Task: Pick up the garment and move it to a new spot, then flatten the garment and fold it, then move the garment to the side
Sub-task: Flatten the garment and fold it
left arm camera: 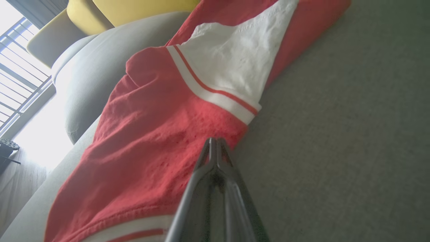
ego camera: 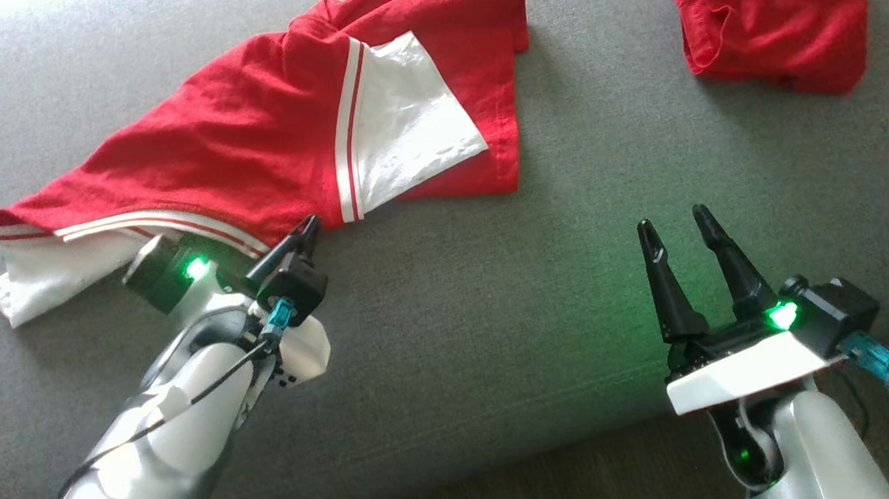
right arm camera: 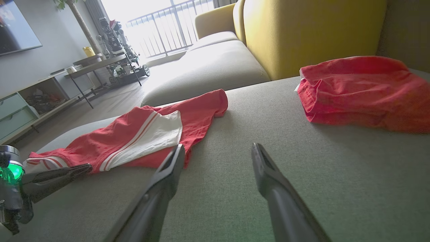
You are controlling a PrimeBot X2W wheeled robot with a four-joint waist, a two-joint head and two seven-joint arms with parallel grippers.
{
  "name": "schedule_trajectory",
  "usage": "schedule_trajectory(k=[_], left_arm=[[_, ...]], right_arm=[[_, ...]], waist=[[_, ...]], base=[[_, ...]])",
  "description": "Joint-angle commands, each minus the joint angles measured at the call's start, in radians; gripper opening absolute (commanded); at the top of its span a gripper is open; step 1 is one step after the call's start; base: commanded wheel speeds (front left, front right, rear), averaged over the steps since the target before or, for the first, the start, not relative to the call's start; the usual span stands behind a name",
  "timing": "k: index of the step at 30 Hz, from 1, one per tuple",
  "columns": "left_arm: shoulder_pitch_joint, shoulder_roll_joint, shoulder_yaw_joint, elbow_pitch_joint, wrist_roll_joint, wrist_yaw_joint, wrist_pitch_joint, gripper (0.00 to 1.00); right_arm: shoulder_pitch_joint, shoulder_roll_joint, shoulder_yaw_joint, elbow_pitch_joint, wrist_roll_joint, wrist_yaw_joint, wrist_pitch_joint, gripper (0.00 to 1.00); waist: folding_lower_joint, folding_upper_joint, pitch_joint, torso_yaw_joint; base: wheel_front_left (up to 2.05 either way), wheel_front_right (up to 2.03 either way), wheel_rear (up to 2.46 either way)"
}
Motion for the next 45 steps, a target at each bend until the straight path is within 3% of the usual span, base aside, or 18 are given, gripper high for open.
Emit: schedule_trajectory(k=[1,7,11,12,13,14,26,32,33,35,42,45], left_arm=[[-0.05,0.016,0.028,-0.02,0.006,0.009,-0.005,0.0],[-0.067,0.03,0.017,-0.063,-0.01,0.014,-0.005,0.0],[-0.054,0.044,-0.012,-0.089,-0.02,-0.027,-0.005,0.0],[-0.05,0.047,-0.02,-0.093,-0.018,-0.031,-0.005,0.04],[-0.046,0.049,-0.027,-0.094,-0.016,-0.031,-0.005,0.31],[-0.044,0.051,-0.033,-0.093,-0.011,-0.027,-0.005,1.0],[-0.096,0.042,-0.073,-0.009,0.031,0.021,-0.005,1.0],[-0.127,0.042,-0.073,0.023,0.041,0.066,-0.005,1.0],[-0.13,0.042,-0.073,0.025,0.04,0.071,-0.005,0.73],[-0.135,0.042,-0.074,0.022,0.037,0.081,-0.005,0.0],[-0.142,0.049,-0.08,-0.063,-0.003,0.053,-0.005,0.0],[-0.156,0.077,-0.031,-0.133,-0.083,0.002,-0.005,0.0]], right_arm=[[-0.019,-0.005,0.021,-0.029,-0.004,0.0,-0.009,1.0],[-0.013,-0.005,0.017,-0.028,-0.012,0.0,-0.009,1.0],[-0.01,-0.005,0.021,-0.027,-0.008,0.0,-0.009,1.0],[-0.009,-0.005,0.02,-0.027,-0.005,0.0,-0.009,1.0],[-0.009,-0.005,0.021,-0.026,-0.003,0.0,-0.009,1.0],[-0.009,-0.005,0.021,-0.026,-0.002,0.0,-0.009,1.0],[-0.027,-0.005,0.023,-0.027,0.011,0.0,-0.009,1.0],[-0.032,-0.005,0.017,-0.027,0.011,0.0,-0.009,1.0],[-0.032,-0.005,0.016,-0.027,0.01,0.0,-0.009,1.0],[-0.031,-0.005,0.014,-0.028,0.009,0.0,-0.009,1.0],[-0.028,-0.005,0.005,-0.027,0.001,0.0,-0.009,1.0],[-0.025,-0.005,0.005,-0.028,-0.002,0.0,-0.009,1.0]], waist=[[0.0,0.0,-0.001,0.001],[0.0,0.0,-0.011,0.011],[0.0,0.0,-0.017,0.013],[0.0,0.0,-0.018,0.013],[0.0,0.0,-0.018,0.013],[0.0,0.0,-0.017,0.013],[0.0,0.0,0.021,-0.009],[0.0,0.0,0.035,-0.02],[0.0,0.0,0.036,-0.02],[0.0,0.0,0.037,-0.02],[0.0,0.0,0.032,-0.008],[0.0,0.0,0.032,-0.002]], base=[[0.0,0.0,0.0],[0.0,0.0,0.0],[0.0,0.0,0.0],[0.0,0.0,0.0],[0.0,0.0,0.0],[0.0,0.0,0.0],[0.0,0.0,0.0],[0.0,0.0,0.0],[0.0,0.0,0.0],[0.0,0.0,0.0],[0.0,0.0,0.0],[0.0,0.0,0.0]])
